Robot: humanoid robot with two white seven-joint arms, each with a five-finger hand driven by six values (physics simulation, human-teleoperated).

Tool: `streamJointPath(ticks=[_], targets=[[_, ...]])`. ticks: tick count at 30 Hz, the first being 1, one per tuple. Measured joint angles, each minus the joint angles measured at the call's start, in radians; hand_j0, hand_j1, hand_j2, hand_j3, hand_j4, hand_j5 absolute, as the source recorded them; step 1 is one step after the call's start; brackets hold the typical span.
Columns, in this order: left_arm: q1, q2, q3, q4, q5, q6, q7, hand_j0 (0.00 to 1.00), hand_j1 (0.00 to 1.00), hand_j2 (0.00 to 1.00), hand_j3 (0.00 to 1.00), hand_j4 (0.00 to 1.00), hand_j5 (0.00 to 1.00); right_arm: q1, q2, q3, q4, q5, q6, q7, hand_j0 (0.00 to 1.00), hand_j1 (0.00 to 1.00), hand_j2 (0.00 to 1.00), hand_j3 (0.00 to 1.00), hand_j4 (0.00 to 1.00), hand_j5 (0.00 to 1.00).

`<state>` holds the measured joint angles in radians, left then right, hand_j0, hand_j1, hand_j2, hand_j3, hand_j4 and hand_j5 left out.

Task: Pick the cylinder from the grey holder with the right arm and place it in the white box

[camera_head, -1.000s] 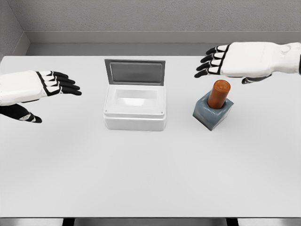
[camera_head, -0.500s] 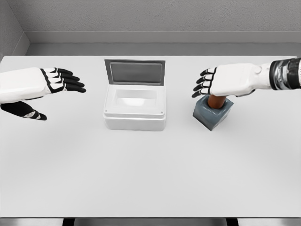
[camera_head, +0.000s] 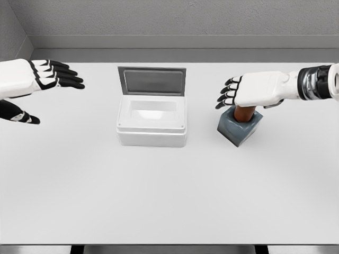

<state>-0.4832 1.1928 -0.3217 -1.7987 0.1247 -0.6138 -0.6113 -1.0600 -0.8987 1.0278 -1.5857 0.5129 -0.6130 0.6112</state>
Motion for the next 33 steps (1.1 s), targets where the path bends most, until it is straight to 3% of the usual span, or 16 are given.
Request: streamJointPath(ticks=[7, 12, 20, 22, 24, 33], targets=[[-0.014, -0.002, -0.01, -0.002, 0.023, 0.0, 0.0, 1.0, 1.0, 1.0, 1.0, 1.0, 1.0, 0.002, 0.016, 0.001, 0.028, 0.004, 0.0, 0.0, 0.98, 0.98, 0.98, 0.98, 0.98, 0.98], [-0.026, -0.025, -0.02, -0.002, 0.017, 0.0, 0.0, 1.0, 1.0, 1.0, 1.0, 1.0, 1.0, 0.002, 0.019, 0.006, 0.025, 0.006, 0.0, 0.0, 0.87, 0.87, 0.87, 0.87, 0.87, 0.87], [-0.034, -0.052, -0.047, -0.002, -0.008, 0.0, 0.0, 1.0, 1.0, 1.0, 1.0, 1.0, 1.0, 0.003, 0.01, 0.018, -0.003, 0.007, 0.0, 0.0, 0.83, 0.83, 0.83, 0.83, 0.83, 0.83], [-0.037, -0.053, -0.054, -0.002, -0.016, 0.0, 0.0, 1.0, 1.0, 1.0, 1.0, 1.0, 1.0, 0.003, 0.008, 0.021, -0.005, 0.008, 0.0, 0.0, 0.79, 0.79, 0.79, 0.79, 0.79, 0.79], [-0.041, -0.053, -0.058, -0.002, -0.022, 0.0, 0.0, 1.0, 1.0, 1.0, 1.0, 1.0, 1.0, 0.003, 0.007, 0.023, -0.006, 0.009, 0.0, 0.0, 0.6, 0.6, 0.6, 0.6, 0.6, 0.6], [-0.052, -0.06, -0.062, -0.002, -0.027, 0.0, 0.0, 1.0, 1.0, 1.0, 1.0, 1.0, 1.0, 0.002, 0.005, 0.022, -0.006, 0.022, -0.001, -0.001, 0.49, 0.49, 0.49, 0.49, 0.49, 0.49]])
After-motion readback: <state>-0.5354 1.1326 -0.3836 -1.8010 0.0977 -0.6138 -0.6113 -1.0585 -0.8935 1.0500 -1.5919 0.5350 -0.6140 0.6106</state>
